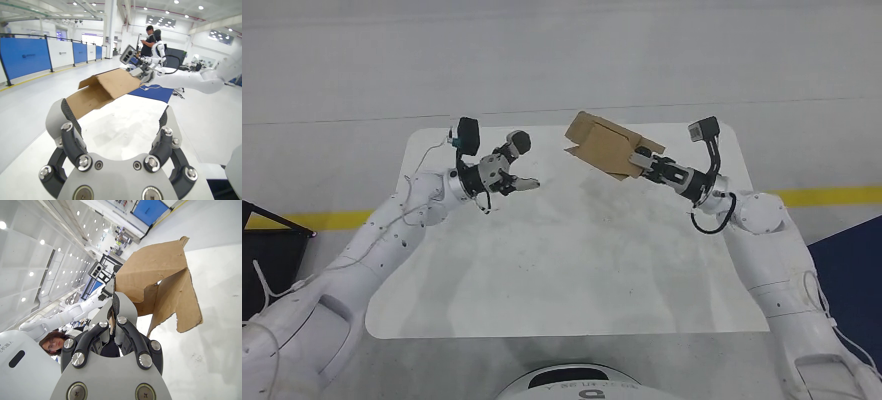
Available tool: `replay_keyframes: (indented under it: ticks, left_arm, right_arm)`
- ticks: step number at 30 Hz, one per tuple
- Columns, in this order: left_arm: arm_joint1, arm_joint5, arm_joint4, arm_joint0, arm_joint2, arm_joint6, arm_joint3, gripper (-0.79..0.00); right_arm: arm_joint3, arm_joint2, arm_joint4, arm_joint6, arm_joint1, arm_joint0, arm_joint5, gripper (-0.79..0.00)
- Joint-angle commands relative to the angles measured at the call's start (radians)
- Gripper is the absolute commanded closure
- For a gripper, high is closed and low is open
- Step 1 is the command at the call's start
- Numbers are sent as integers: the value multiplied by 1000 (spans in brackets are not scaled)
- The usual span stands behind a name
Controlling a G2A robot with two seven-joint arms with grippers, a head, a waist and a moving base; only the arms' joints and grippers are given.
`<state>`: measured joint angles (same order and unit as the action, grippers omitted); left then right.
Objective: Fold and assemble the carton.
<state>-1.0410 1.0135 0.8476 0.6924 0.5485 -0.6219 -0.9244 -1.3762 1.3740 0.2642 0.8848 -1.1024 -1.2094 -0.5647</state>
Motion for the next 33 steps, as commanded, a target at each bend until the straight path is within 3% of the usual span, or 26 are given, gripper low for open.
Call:
replay_keyframes:
  ticks: [1, 3, 7, 29, 33]
  left_arm:
    - [-2, -1, -140, -41, -28, 145, 32, -785]
    - [-2, -1, -326, -75, -69, 299, 8, -785]
    - [17, -1, -781, -134, -136, 712, -37, -785]
    - [17, -1, -781, -134, -136, 712, -37, -785]
    - [18, -1, -850, -79, -135, 741, -123, -785]
  right_arm:
    - [-27, 10, -45, -39, 2, -20, -12, 0]
    - [-52, 19, -89, -76, 4, -42, -13, 0]
    - [-83, 28, -129, -94, 8, -65, -4, 0]
    - [-83, 28, -129, -94, 8, -65, -4, 0]
    - [-103, 9, -154, -84, 8, -74, 6, 0]
